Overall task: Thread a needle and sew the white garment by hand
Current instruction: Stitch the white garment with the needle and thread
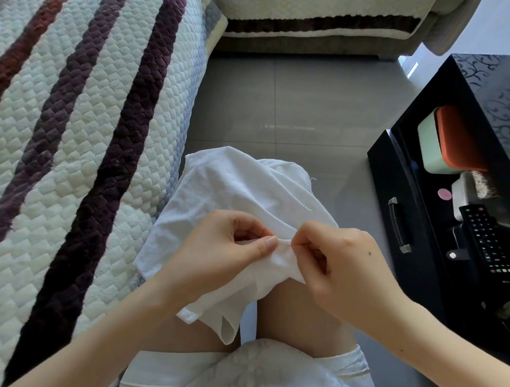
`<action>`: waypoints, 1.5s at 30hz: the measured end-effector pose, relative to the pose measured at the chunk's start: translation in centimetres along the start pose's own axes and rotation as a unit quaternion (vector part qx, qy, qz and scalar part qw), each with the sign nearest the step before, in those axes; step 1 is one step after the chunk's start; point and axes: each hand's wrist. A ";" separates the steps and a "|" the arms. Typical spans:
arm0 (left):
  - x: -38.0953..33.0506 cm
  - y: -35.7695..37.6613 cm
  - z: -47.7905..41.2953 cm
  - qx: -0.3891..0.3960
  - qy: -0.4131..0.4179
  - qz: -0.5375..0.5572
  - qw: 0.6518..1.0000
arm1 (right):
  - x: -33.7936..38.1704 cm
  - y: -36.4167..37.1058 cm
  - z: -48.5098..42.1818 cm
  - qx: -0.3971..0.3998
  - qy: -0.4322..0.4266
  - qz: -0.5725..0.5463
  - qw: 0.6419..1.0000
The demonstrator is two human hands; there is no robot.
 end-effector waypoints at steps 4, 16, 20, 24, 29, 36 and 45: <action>0.1 -0.2 0.0 0.014 -0.014 0.008 1.000 | -0.2 -0.4 0.2 0.032 0.053 -0.082 0.995; 0.0 0.4 -0.3 -0.012 0.005 -0.059 0.998 | -0.5 -1.1 0.4 0.041 0.086 -0.181 0.979; 0.0 0.7 -0.4 -0.015 0.008 -0.076 0.997 | -0.4 -1.2 0.5 0.040 0.096 -0.193 0.976; 0.0 0.8 -0.4 -0.016 0.012 -0.084 0.996 | -0.4 -1.3 0.6 0.047 0.107 -0.207 0.971; 0.3 0.6 -0.5 -0.017 0.010 -0.096 0.995 | -0.2 -2.0 0.4 0.061 0.136 -0.243 0.959; 0.4 0.3 -0.5 0.004 -0.016 -0.025 1.000 | -0.1 -2.0 0.2 0.070 0.170 -0.277 0.943; 0.3 0.1 -0.5 0.029 -0.027 0.022 0.999 | 0.2 -1.2 0.4 0.037 0.120 -0.203 0.971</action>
Point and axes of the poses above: each hand's wrist, its own z-axis away from the middle knuckle, its own y-axis out of the palm, x = y × z, and after that the axes turned 3 degrees about z, right-handed
